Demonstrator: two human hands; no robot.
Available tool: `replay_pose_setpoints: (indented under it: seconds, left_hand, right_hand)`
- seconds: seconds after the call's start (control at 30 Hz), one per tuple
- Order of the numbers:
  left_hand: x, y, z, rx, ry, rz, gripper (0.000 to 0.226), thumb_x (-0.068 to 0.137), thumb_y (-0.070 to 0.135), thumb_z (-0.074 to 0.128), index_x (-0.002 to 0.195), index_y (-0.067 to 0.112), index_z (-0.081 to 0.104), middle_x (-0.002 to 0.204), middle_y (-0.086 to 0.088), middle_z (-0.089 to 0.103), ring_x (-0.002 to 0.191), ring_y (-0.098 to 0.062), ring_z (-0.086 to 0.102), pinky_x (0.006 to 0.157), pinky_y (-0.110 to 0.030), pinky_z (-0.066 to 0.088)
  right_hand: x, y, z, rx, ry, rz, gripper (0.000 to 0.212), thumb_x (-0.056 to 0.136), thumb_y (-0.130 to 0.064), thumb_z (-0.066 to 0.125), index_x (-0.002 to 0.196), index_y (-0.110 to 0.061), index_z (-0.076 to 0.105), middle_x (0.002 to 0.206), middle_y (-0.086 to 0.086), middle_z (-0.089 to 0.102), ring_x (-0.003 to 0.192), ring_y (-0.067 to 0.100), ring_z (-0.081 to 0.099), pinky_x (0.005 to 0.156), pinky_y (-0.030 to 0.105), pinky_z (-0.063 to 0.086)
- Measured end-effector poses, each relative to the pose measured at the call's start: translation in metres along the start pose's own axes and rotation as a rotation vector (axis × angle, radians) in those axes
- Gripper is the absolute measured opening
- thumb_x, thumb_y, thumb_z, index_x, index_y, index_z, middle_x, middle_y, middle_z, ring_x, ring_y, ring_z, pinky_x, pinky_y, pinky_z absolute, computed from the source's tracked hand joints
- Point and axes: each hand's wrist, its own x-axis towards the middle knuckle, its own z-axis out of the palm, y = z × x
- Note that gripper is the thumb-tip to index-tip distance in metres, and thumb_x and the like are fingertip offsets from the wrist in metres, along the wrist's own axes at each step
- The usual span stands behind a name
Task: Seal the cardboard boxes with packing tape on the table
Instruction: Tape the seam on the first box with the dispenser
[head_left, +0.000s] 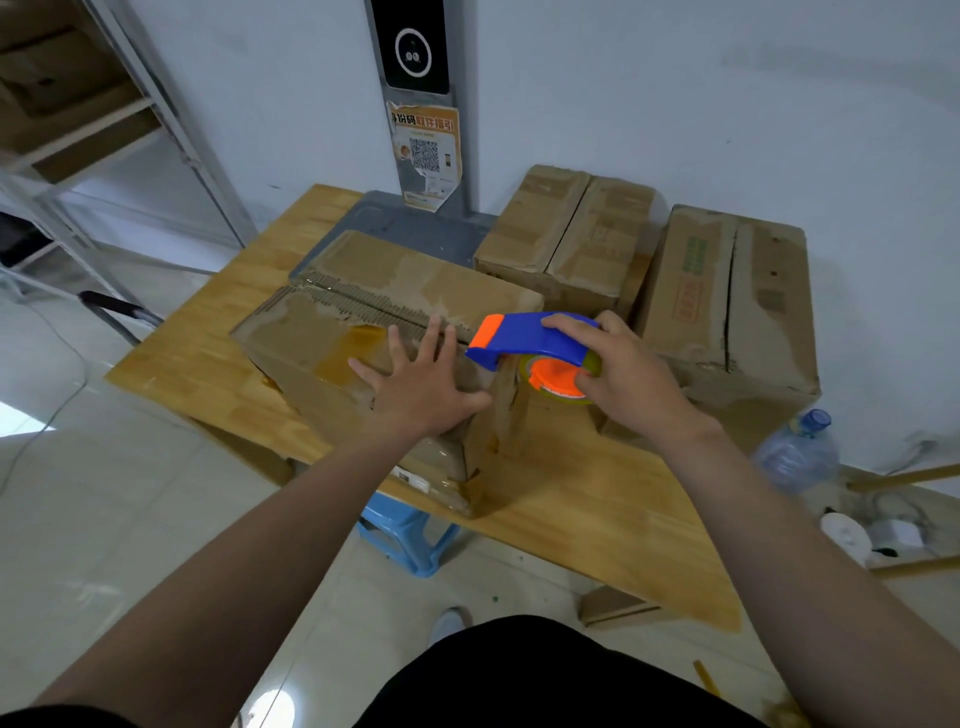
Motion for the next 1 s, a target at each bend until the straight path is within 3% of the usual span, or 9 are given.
replay_pose_setpoints:
  seconds: [0.2, 0.53, 0.77, 0.9, 1.0]
  left_hand:
    - [0.011, -0.03, -0.013, -0.037, -0.006, -0.057, 0.108, 0.079, 0.082, 0.05, 0.163, 0.037, 0.0, 0.17, 0.018, -0.011, 0.155, -0.041, -0.017, 0.099, -0.091, -0.002]
    - [0.013, -0.029, -0.014, 0.002, -0.042, -0.057, 0.106, 0.082, 0.082, 0.048, 0.161, 0.041, -0.01, 0.169, 0.016, -0.018, 0.154, -0.044, -0.018, 0.101, -0.09, 0.003]
    - [0.021, -0.026, -0.017, 0.019, -0.118, -0.038, 0.097, 0.084, 0.078, 0.048, 0.158, 0.051, -0.009, 0.169, 0.013, -0.022, 0.151, -0.047, -0.023, 0.101, -0.09, 0.001]
    - [0.03, -0.034, -0.012, 0.094, -0.043, 0.17, 0.088, 0.089, 0.064, 0.04, 0.163, 0.037, -0.001, 0.171, 0.012, -0.013, 0.157, -0.026, -0.013, 0.113, -0.08, 0.005]
    - [0.035, -0.032, -0.014, 0.113, -0.029, 0.303, 0.081, 0.095, 0.05, 0.042, 0.164, 0.027, 0.005, 0.172, 0.007, -0.006, 0.158, -0.022, -0.008, 0.121, -0.067, 0.009]
  right_hand:
    - [0.017, -0.031, 0.015, -0.063, 0.026, -0.015, 0.077, 0.088, -0.016, 0.062, 0.144, -0.058, 0.031, 0.104, -0.005, 0.035, 0.087, 0.02, 0.049, 0.063, 0.036, 0.043]
    - [0.002, -0.007, 0.002, -0.016, 0.1, -0.01, 0.085, 0.077, -0.001, 0.064, 0.142, -0.051, 0.042, 0.102, -0.004, 0.036, 0.087, 0.022, 0.049, 0.074, 0.045, 0.051]
    - [-0.006, 0.008, 0.008, -0.052, 0.071, 0.031, 0.084, 0.078, -0.002, 0.065, 0.142, -0.053, 0.041, 0.102, -0.004, 0.036, 0.085, 0.024, 0.051, 0.07, 0.046, 0.052]
    - [0.0, 0.002, 0.01, -0.072, 0.057, 0.026, 0.079, 0.083, -0.002, 0.062, 0.144, -0.049, 0.042, 0.105, -0.002, 0.037, 0.082, 0.023, 0.05, 0.067, 0.042, 0.051]
    - [0.003, 0.001, 0.009, -0.088, 0.053, 0.023, 0.079, 0.083, -0.003, 0.06, 0.144, -0.05, 0.042, 0.106, -0.002, 0.038, 0.08, 0.022, 0.049, 0.064, 0.039, 0.048]
